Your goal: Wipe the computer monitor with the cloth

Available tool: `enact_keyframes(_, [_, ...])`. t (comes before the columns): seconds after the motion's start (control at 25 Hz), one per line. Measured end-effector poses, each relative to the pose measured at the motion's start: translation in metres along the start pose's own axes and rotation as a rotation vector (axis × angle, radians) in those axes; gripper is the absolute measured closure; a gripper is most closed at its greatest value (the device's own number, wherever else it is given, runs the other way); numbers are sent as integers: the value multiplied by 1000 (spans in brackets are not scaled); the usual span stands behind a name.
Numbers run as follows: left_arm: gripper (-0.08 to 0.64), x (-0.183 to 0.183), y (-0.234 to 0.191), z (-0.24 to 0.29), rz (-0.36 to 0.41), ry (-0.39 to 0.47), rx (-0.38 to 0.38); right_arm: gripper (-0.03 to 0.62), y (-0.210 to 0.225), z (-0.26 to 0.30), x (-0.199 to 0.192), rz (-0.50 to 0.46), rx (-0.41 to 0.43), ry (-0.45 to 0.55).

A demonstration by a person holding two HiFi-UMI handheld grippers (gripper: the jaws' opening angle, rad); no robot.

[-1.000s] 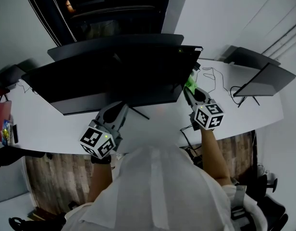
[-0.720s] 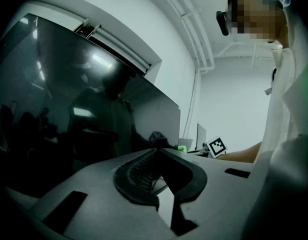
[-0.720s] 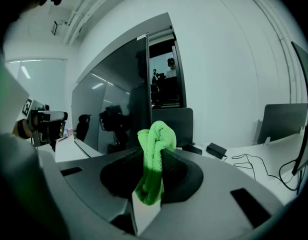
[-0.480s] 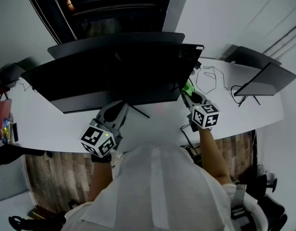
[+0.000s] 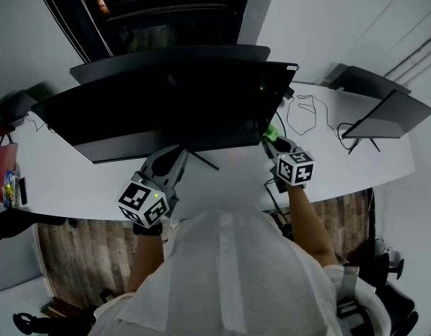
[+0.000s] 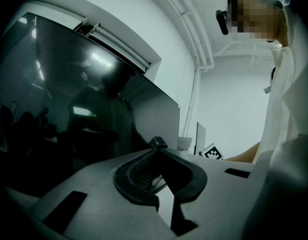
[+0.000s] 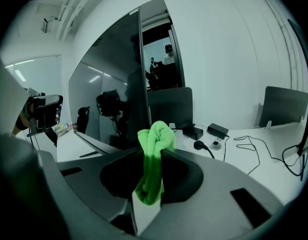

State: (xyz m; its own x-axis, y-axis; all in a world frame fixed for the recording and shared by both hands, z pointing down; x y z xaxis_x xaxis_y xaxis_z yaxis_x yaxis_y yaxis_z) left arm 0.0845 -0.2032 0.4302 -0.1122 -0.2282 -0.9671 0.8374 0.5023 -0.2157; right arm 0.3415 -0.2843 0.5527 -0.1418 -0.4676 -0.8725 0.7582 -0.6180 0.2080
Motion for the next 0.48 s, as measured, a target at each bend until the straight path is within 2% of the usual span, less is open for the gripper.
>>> enact_keyframes(0.2, [538, -1, 0, -1, 3, -5, -1, 520, 1, 5, -17, 11, -5, -49])
enact_keyframes(0.48, [538, -3, 0, -4, 2, -9, 1, 520, 3, 10, -37, 83, -10, -81])
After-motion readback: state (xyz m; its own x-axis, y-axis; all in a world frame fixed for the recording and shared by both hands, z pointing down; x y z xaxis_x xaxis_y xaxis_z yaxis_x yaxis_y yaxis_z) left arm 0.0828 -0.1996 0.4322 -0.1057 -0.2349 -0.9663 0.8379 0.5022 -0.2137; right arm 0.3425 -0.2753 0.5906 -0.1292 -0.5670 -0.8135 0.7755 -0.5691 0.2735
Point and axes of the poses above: the fingertips, and each gripper's own axes: z forward along the fingers, y to its right, x out of its top, the point moved 1 cm from there along -z, backward along the fingers, and after that the axes turned 11 degrees about x, right-handed, at the moved point
